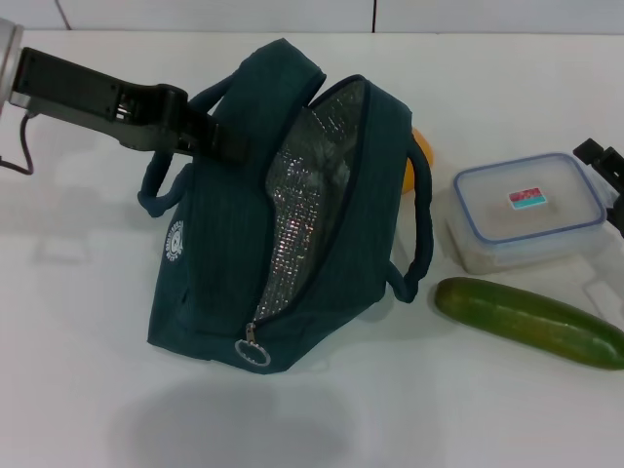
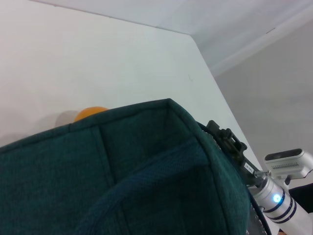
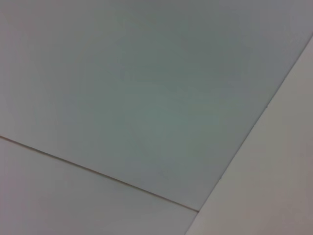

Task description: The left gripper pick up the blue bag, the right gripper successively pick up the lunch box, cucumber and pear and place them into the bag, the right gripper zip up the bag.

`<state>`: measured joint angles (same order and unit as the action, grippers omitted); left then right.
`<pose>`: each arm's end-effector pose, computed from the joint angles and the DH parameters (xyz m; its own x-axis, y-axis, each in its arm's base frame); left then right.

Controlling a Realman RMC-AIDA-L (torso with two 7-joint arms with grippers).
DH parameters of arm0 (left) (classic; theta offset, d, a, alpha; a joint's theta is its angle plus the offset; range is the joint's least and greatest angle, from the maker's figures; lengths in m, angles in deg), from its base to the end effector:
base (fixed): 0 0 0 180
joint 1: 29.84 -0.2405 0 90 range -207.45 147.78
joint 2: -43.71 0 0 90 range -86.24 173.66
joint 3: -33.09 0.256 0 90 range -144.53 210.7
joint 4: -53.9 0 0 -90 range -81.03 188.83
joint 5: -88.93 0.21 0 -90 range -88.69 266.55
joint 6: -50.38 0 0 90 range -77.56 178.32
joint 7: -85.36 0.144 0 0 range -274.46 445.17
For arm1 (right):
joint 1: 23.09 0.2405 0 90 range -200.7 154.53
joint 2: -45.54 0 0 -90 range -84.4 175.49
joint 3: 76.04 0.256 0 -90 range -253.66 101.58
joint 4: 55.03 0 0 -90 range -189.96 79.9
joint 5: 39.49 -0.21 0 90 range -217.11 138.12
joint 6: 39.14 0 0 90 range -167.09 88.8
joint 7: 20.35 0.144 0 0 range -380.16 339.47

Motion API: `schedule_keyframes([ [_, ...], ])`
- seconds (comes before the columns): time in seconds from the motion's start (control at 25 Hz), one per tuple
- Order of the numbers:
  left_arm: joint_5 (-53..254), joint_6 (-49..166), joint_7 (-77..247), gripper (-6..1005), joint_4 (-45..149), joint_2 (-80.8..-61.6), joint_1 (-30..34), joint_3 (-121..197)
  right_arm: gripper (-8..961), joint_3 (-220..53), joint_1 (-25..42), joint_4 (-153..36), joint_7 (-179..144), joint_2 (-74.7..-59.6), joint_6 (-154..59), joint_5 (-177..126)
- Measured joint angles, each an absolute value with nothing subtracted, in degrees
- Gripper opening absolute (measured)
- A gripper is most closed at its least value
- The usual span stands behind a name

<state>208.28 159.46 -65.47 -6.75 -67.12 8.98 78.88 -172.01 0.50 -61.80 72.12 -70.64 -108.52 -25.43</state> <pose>-0.1835 0.3544 0.0922 0.4164 0.8917 0.1776 0.8834 -0.4430 0.1531 0.3283 0.3139 -0.0241 -0.2598 -0.4747 -0.8409 -0.9187 -0.1467 0.3667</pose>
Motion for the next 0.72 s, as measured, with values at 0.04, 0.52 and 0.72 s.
schedule_keyframes([
  [0.04,208.29,159.45,-65.37,45,-6.75,-67.12,8.99,78.88,733,-172.01,0.50,-61.80,72.05,-70.64,-108.50,-25.43],
  [0.52,208.28,159.50,-64.59,45,-6.75,-67.12,8.97,78.96,531,-172.39,0.59,-61.77,69.29,-70.37,-107.02,-25.34],
  [0.72,208.28,159.56,-64.29,45,-6.75,-67.08,8.94,78.97,371,-172.60,0.73,-61.80,69.23,-70.46,-106.53,-25.35],
])
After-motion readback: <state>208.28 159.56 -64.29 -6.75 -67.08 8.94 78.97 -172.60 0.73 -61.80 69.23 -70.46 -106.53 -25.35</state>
